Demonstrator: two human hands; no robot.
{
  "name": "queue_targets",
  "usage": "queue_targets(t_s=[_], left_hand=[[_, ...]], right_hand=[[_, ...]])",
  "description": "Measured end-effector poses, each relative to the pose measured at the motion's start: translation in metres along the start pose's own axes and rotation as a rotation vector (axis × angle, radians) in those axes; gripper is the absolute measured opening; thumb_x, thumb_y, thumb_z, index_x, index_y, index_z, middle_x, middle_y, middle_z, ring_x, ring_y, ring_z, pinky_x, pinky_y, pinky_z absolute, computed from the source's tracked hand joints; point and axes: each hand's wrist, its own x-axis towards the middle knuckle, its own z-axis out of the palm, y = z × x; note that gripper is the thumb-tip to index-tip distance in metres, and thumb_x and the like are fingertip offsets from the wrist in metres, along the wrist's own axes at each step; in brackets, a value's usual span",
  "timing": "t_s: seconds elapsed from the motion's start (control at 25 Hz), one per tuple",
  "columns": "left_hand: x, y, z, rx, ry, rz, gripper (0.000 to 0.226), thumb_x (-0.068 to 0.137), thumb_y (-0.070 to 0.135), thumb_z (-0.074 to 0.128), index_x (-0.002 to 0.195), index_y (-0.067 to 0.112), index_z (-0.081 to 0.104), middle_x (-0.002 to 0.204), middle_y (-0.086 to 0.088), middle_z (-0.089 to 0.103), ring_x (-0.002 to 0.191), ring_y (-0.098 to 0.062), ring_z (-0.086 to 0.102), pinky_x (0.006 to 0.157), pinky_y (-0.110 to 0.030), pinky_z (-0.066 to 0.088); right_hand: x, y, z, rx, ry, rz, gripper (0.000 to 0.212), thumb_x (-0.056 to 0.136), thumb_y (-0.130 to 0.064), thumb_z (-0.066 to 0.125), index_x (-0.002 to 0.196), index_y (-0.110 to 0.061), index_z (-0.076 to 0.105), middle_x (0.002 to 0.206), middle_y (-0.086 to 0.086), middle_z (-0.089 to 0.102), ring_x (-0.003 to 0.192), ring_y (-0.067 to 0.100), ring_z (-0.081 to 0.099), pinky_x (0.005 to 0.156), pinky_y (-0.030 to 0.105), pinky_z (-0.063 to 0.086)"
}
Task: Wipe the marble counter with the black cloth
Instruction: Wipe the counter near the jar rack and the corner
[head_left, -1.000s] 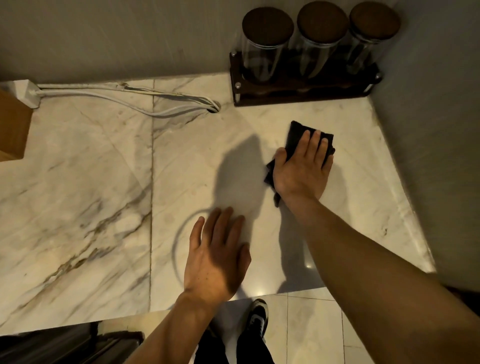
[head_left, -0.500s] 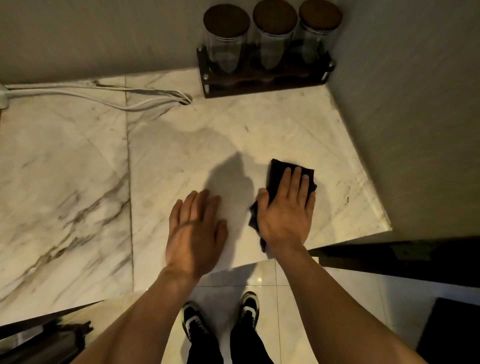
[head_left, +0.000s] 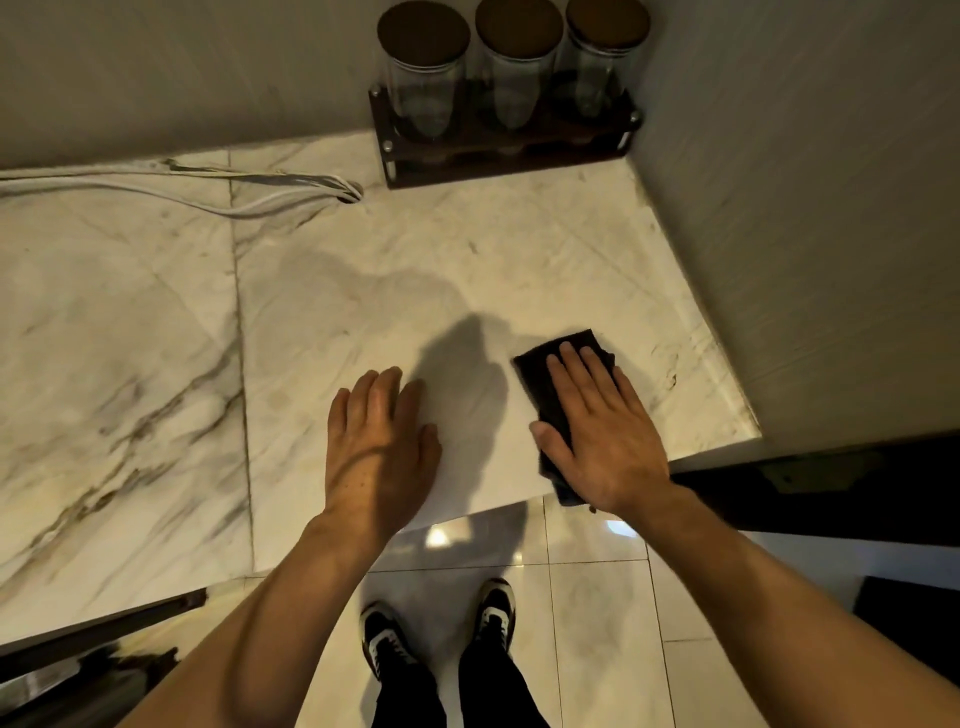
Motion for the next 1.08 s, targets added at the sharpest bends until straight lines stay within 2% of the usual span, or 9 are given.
queue_targets(t_s=[0.12, 0.32, 0.52, 0.68, 0.84, 1.08], left_hand=[[0.002, 0.007, 0.001, 0.01, 0.024, 0.0, 0.045, 0.087, 0.029, 0.047, 0.12, 0.001, 0.059, 0.125, -0.021, 0.057, 0.116, -0.044, 0.05, 0.101, -0.056, 0.039], [0.014, 0.023, 0.006, -0.029, 0.029, 0.05, 0.043, 0.086, 0.024, 0.053, 0.122, 0.001, 0.06, 0.128, -0.024, 0.056, 0.118, -0.044, 0.05, 0.1, -0.058, 0.04], [0.024, 0.022, 0.013, -0.013, -0.027, 0.038, 0.043, 0.089, 0.028, 0.05, 0.124, 0.004, 0.059, 0.13, -0.023, 0.056, 0.122, -0.043, 0.049, 0.101, -0.058, 0.04], [0.024, 0.023, 0.015, 0.027, -0.049, 0.01, 0.046, 0.091, 0.033, 0.046, 0.128, 0.008, 0.057, 0.135, -0.019, 0.055, 0.128, -0.039, 0.046, 0.108, -0.056, 0.034], [0.023, 0.025, 0.01, 0.002, -0.06, 0.009, 0.045, 0.092, 0.032, 0.049, 0.128, 0.007, 0.057, 0.135, -0.02, 0.055, 0.129, -0.04, 0.045, 0.108, -0.056, 0.032], [0.023, 0.025, 0.01, -0.021, -0.041, 0.014, 0.045, 0.09, 0.03, 0.054, 0.128, 0.006, 0.059, 0.135, -0.02, 0.054, 0.127, -0.042, 0.045, 0.108, -0.056, 0.032]], right_hand=[[0.005, 0.021, -0.007, -0.076, -0.039, -0.146, 0.069, 0.096, -0.056, 0.02, 0.152, -0.017, 0.009, 0.161, 0.003, 0.008, 0.147, 0.015, -0.003, 0.118, 0.037, 0.0], [0.027, 0.034, -0.012, -0.072, -0.058, -0.222, 0.069, 0.095, -0.054, 0.026, 0.152, -0.02, 0.011, 0.16, -0.001, 0.007, 0.147, 0.014, -0.001, 0.118, 0.036, 0.002], [0.059, 0.039, -0.016, -0.075, -0.037, -0.225, 0.069, 0.094, -0.055, 0.021, 0.153, -0.019, 0.011, 0.16, 0.0, 0.008, 0.147, 0.015, 0.0, 0.119, 0.036, 0.002], [0.089, 0.04, -0.018, -0.062, -0.024, -0.218, 0.07, 0.094, -0.055, 0.02, 0.153, -0.019, 0.01, 0.161, 0.0, 0.008, 0.147, 0.013, -0.002, 0.119, 0.037, 0.002], [0.12, 0.039, -0.022, -0.066, 0.004, -0.204, 0.069, 0.095, -0.055, 0.019, 0.153, -0.019, 0.009, 0.161, 0.0, 0.005, 0.147, 0.013, -0.003, 0.119, 0.035, -0.001], [0.162, 0.028, -0.026, -0.024, 0.015, -0.083, 0.067, 0.096, -0.054, 0.019, 0.153, -0.021, 0.003, 0.162, -0.001, 0.001, 0.147, 0.015, -0.005, 0.119, 0.038, -0.001]])
